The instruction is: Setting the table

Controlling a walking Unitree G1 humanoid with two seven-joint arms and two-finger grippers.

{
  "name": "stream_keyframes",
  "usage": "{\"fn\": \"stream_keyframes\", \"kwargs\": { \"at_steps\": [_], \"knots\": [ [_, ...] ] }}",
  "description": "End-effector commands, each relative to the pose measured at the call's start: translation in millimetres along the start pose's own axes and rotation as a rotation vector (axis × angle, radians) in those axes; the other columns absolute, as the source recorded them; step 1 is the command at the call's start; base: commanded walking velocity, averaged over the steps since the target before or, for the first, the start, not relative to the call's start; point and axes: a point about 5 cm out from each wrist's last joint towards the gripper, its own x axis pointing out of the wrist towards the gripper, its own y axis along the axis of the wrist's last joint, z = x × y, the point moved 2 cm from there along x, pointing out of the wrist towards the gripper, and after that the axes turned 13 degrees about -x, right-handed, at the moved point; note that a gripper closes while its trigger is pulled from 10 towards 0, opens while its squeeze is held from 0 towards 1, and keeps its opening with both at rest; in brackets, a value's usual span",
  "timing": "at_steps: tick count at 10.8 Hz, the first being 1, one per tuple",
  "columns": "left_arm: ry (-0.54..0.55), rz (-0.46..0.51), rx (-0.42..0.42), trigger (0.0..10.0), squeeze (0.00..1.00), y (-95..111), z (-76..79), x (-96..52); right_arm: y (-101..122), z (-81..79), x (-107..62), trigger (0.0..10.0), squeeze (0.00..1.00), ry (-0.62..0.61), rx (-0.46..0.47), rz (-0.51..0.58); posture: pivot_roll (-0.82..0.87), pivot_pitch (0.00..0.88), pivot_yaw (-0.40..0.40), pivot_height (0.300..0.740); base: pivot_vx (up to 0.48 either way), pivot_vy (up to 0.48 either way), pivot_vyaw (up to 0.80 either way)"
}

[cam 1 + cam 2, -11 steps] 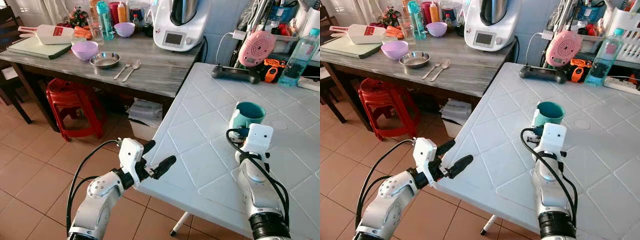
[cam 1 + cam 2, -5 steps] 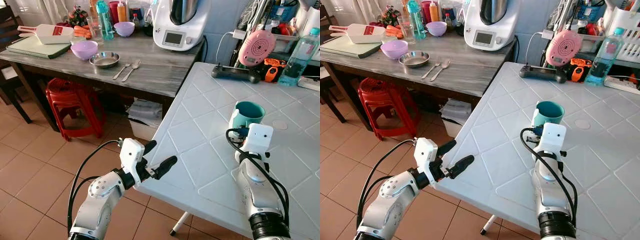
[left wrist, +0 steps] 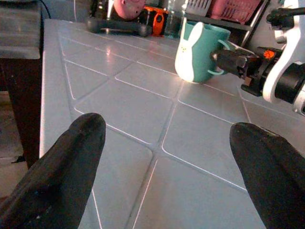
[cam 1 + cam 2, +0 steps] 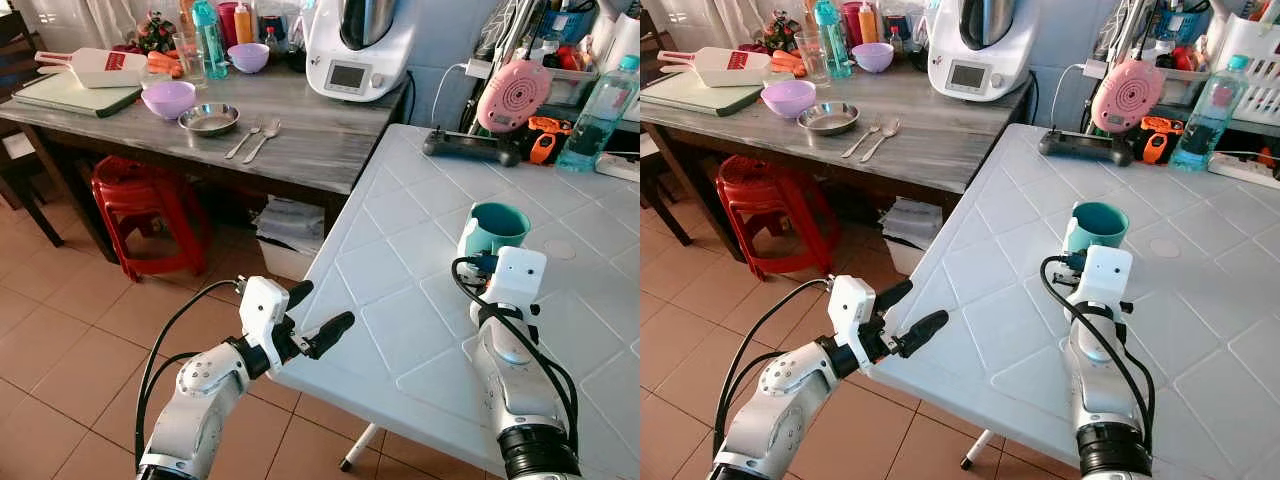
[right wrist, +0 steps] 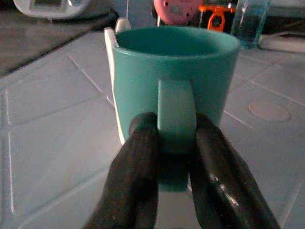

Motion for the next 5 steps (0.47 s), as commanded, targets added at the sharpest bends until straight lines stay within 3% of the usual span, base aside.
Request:
{"fn": "stream_keyframes", "kwargs": {
  "at_steps": [1, 5],
  "knots": [
    [0.281, 0.162, 0.064, 10.0, 0.00, 33.2, -37.8, -1.2, 19.9, 21.2, -15.8, 10.0, 0.00, -0.030, -0.007, 0.082, 0.04, 0.000, -0.009, 0.740, 0.000, 0.000, 0.00],
    [0.410, 0.192, 0.049, 10.0, 0.00, 36.9, -53.0, -3.8, 28.0, 19.4, -28.0, 10.0, 0.00, -0.012, -0.012, 0.106, 0.05, 0.000, -0.008, 0.740, 0.000, 0.000, 0.00]
  ]
}}
